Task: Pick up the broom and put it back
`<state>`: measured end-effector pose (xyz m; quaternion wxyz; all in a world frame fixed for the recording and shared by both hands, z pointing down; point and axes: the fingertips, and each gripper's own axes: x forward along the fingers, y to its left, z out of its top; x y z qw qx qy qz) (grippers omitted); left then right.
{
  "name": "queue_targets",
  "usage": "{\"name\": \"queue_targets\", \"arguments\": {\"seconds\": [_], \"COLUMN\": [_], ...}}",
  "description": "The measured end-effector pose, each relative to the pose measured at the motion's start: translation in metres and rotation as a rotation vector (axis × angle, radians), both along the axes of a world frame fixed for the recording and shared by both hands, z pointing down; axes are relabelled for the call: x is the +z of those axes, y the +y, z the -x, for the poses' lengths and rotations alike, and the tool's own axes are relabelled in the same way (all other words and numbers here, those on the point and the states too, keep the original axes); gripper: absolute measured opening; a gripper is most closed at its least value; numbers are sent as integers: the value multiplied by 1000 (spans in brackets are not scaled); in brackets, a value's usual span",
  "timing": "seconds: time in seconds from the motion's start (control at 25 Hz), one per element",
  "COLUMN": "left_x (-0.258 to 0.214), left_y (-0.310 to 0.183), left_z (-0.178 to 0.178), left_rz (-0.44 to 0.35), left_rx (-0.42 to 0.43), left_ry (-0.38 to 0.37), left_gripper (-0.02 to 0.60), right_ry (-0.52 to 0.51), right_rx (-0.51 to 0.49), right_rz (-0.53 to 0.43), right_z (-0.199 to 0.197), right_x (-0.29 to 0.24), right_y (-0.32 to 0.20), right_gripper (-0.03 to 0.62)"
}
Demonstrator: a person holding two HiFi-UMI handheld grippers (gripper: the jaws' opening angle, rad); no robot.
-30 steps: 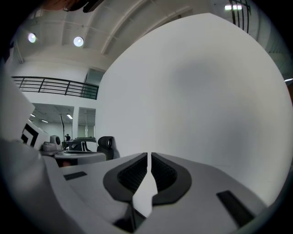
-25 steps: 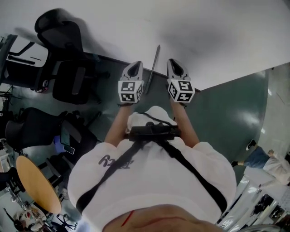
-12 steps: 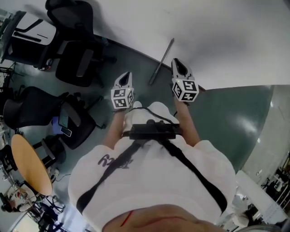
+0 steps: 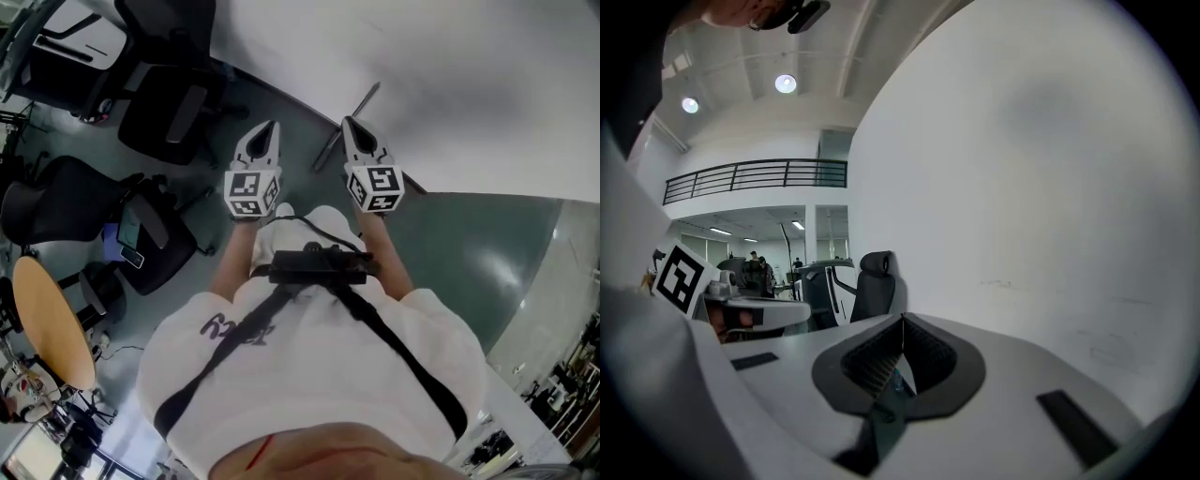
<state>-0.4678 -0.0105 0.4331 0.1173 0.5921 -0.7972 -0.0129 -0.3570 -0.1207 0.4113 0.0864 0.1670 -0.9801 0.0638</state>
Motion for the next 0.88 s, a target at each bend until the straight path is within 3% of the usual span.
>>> {"name": "queue_targets", "arguments": {"seconds": [0.32,0.52,0.72,0.88], "left_x": [-43,-64,-74,-83], "left_y": [3,-10,-19,-36], "left_z": [32,25,11,5], "left_rz": [-75,-116,-160,-176], "left_rx": [21,69,99,104], "left_ry": [-53,-81,-48,-63], "left_gripper": [14,14,14,14], "right_ry": [-45,-62,-41,-51], "right_rx": [22,56,32,26], "right_rz": [-31,-64,-59,-64], "right_z": [36,37,35,29], "right_x": [-21,-40,-36,-38], "right_y": [12,12,5,-5], "right_gripper": [8,8,8,8]}}
